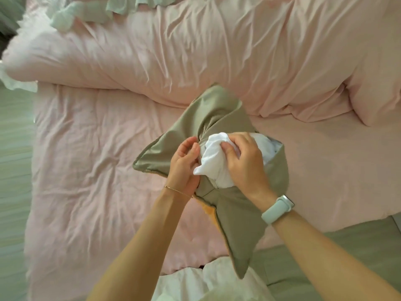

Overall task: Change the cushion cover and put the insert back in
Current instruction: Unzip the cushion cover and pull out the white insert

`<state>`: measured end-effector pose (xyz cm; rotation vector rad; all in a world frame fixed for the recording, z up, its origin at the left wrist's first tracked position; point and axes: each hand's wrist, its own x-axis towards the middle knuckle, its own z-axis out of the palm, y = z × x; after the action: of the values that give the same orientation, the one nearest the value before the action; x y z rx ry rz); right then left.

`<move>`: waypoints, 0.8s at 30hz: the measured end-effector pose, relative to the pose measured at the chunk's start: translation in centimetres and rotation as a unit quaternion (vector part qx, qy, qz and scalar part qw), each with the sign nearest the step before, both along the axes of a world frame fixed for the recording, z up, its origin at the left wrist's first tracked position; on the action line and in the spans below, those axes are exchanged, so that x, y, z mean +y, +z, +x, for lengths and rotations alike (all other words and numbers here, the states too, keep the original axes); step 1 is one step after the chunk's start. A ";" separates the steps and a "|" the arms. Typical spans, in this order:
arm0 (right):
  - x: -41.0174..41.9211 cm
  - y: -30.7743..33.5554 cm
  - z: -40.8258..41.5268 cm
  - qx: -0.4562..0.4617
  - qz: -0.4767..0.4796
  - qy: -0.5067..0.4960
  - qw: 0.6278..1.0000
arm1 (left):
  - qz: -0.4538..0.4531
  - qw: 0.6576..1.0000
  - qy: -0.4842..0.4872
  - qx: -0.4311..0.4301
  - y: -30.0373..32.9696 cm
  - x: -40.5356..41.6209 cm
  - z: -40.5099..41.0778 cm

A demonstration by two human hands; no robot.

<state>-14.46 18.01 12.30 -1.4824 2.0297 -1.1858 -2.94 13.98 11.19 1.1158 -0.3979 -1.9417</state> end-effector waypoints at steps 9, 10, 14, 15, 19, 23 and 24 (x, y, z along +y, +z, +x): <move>-0.6 -7.9 -1.3 0.196 -0.012 0.202 0.960 | -0.022 0.925 -0.079 -0.370 -3.6 1.9 2.7; 0.1 -9.8 -1.4 0.207 0.016 0.207 0.956 | -0.041 0.901 -0.077 -0.424 -4.4 2.0 2.9; 1.3 -13.5 0.4 0.214 0.038 0.224 0.950 | -0.107 0.867 -0.072 -0.482 -6.2 1.4 3.5; 1.1 -13.5 1.4 0.226 0.027 0.210 0.951 | -0.113 0.860 -0.090 -0.490 -6.8 1.3 3.5; 0.1 -12.9 2.6 0.300 -0.009 0.122 0.946 | -0.091 0.844 -0.108 -0.518 -10.0 0.9 3.6; 1.0 -14.7 2.8 0.328 -0.014 0.156 0.932 | -0.053 0.847 -0.079 -0.524 -12.0 0.2 3.4; 1.3 -15.4 2.8 0.336 0.004 0.161 0.928 | -0.048 0.843 -0.077 -0.530 -12.4 0.0 3.3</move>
<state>-11.63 19.26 -3.06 -2.3403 2.0314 -0.5708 0.38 13.94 -1.20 2.0722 -1.1773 -1.2140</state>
